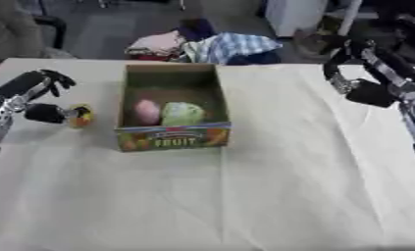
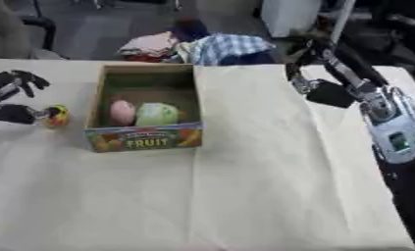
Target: Pick up objects on the table and place them in the box.
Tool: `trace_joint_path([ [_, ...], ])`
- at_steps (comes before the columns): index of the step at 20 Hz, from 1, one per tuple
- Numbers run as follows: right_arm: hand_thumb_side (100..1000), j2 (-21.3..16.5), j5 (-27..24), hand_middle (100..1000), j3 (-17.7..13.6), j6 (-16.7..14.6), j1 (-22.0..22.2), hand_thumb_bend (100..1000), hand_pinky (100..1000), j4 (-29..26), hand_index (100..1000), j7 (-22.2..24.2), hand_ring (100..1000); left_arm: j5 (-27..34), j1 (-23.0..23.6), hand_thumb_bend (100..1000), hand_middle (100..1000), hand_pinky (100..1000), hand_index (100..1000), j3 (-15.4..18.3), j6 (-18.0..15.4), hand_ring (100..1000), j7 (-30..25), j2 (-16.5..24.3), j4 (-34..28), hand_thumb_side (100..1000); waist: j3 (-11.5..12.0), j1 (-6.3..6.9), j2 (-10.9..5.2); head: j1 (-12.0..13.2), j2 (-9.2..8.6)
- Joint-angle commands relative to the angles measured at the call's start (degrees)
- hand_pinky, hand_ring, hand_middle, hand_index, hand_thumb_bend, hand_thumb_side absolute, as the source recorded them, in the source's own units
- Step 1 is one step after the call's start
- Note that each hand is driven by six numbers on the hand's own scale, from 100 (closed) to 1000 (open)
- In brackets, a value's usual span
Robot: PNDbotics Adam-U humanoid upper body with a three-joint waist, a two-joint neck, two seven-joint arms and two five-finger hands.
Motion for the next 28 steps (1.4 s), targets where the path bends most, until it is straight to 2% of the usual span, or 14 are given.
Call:
trace_joint_path([
  [1,766,-1.0,-0.5,741,-0.3,-0.1,-1.3,100,687,-0.4,950,0.0,645,-2.1,-1.6,459,696,839,819,1.0,1.2,627,2.4,0.7,1.1,493,-0.2,0.05,-0.48,0.3,-0.3],
  [3,768,-1.0,-0.5,740,-0.3,-0.1,-1.3,100,687,-0.4,949,-0.1,646,-3.2,-1.5,450,694,833,820,1.0,1.8,626,2.9,0.6,1.7,483,-0.3,0.06,-0.36,0.4,-0.23],
  [7,773,-0.9,-0.6,740,-0.3,-0.2,-1.3,100,687,-0.3,949,-0.1,645,-5.1,-1.3,386,656,818,798,1.1,2.5,585,2.6,0.3,2.7,396,-0.3,0.08,-0.25,0.4,-0.22],
  [10,774,-0.9,-0.6,740,-0.3,-0.2,-1.2,100,687,-0.3,949,0.0,645,-5.9,-1.1,343,545,789,699,1.0,2.5,510,2.4,0.1,3.1,324,-0.3,0.04,-0.25,0.4,-0.22],
  [15,778,-0.9,-0.5,740,-0.4,-0.2,-1.0,100,687,-0.3,950,-0.1,645,-5.9,-1.0,322,431,756,583,1.2,2.2,409,2.2,0.1,2.8,300,-0.3,0.03,-0.32,0.4,-0.12],
  [17,778,-1.0,-0.5,739,-0.4,-0.2,-1.0,100,687,-0.2,949,-0.1,645,-4.5,-1.1,319,393,752,541,1.3,2.3,375,3.0,0.3,1.8,340,-0.2,0.04,-0.4,0.4,-0.09],
  [21,785,-1.2,-0.5,737,-0.6,-0.1,-0.5,100,687,-0.2,949,-0.3,645,1.6,-1.2,237,358,763,513,0.5,2.4,343,4.0,0.9,-3.0,311,0.1,0.17,-0.71,0.1,0.23],
  [27,782,-1.2,-0.6,736,-0.6,-0.1,-0.2,100,687,-0.1,949,-0.2,644,11.3,-2.4,188,347,766,508,-2.0,4.0,334,1.6,1.4,-12.8,296,0.1,0.4,-1.13,0.0,0.4],
  [28,781,-1.1,-0.6,736,-0.6,-0.1,-0.2,100,687,-0.1,949,-0.2,644,12.5,-3.0,166,347,775,508,-2.4,4.4,332,1.1,0.8,-13.3,320,0.0,0.38,-1.21,0.1,0.38],
])
